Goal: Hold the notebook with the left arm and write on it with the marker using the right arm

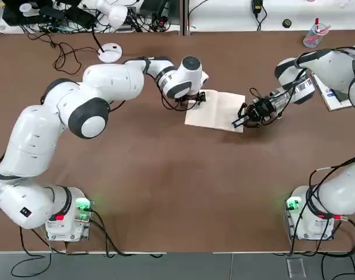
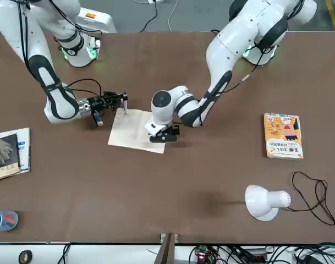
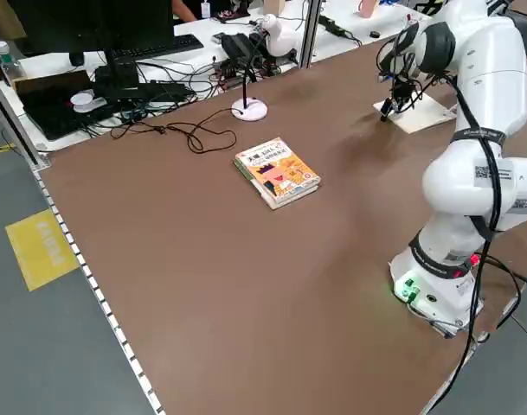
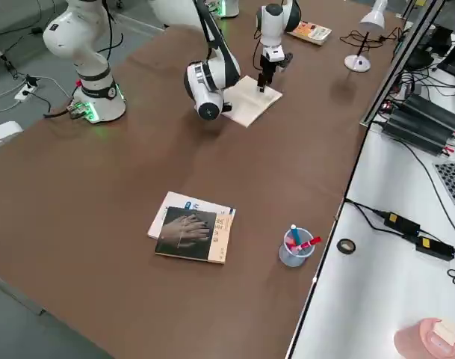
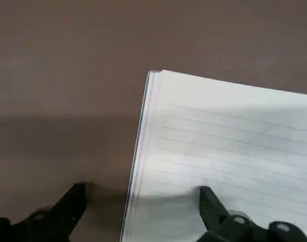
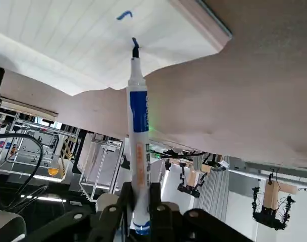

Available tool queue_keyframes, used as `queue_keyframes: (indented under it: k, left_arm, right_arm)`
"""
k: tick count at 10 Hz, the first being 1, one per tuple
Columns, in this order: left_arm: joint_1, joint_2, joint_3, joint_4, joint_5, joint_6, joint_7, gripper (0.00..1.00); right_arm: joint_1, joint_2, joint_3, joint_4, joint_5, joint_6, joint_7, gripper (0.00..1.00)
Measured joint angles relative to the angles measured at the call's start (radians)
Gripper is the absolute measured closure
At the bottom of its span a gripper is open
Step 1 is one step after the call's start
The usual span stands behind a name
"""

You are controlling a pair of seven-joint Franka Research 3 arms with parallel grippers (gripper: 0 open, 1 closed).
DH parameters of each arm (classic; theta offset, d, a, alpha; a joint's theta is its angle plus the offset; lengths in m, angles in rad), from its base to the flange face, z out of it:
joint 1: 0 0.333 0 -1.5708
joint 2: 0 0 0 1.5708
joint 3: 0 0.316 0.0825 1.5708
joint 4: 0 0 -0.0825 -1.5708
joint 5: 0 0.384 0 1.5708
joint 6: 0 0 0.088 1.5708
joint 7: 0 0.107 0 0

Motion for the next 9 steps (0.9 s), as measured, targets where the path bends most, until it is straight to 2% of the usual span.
queue_keyframes:
  k: [9]
  left_arm:
    - [0.0, 0.0, 0.0, 0.0, 0.0, 0.0, 0.0, 0.0]
  right_arm:
    - [0.001, 0.002, 0.001, 0.003, 0.012, 0.01, -0.018, 0.83]
